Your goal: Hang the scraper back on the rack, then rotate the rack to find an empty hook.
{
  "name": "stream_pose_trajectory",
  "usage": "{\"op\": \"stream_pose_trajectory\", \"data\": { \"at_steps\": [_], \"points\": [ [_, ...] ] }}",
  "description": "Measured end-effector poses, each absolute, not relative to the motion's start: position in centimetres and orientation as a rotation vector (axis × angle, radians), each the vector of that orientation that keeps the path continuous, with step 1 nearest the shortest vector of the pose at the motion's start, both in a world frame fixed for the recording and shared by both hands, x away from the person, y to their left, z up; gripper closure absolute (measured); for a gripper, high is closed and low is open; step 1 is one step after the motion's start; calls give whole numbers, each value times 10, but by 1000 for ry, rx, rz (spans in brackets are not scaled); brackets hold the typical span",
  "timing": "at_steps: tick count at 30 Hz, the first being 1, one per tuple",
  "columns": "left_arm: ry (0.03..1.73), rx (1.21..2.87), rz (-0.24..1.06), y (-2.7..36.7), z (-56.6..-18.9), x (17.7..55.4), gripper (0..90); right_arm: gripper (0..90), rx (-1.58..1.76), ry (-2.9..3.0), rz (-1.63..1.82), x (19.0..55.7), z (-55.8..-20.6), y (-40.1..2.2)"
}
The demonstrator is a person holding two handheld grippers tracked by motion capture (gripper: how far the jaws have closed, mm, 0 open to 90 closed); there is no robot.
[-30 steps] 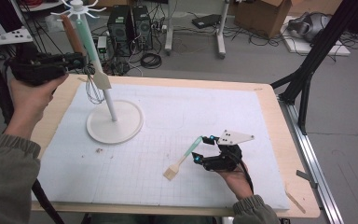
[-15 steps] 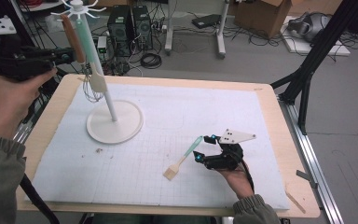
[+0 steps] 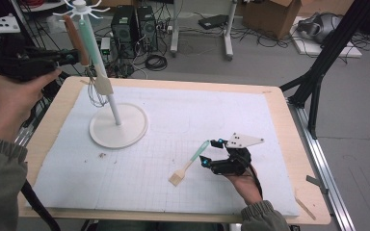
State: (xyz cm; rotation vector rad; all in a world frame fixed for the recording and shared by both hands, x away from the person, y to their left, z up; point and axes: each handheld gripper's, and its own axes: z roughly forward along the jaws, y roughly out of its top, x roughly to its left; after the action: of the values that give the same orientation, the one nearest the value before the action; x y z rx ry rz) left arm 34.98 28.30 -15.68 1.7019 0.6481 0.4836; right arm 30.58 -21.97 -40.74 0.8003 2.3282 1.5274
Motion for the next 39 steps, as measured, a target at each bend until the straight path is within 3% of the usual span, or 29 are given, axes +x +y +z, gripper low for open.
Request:
{"op": "stream_pose_trajectory", "data": {
  "at_steps": [39],
  "points": [
    [676,1667,518,251,-122,362,897,251,798,2298,1566,304,-404,-222]
  ]
}}
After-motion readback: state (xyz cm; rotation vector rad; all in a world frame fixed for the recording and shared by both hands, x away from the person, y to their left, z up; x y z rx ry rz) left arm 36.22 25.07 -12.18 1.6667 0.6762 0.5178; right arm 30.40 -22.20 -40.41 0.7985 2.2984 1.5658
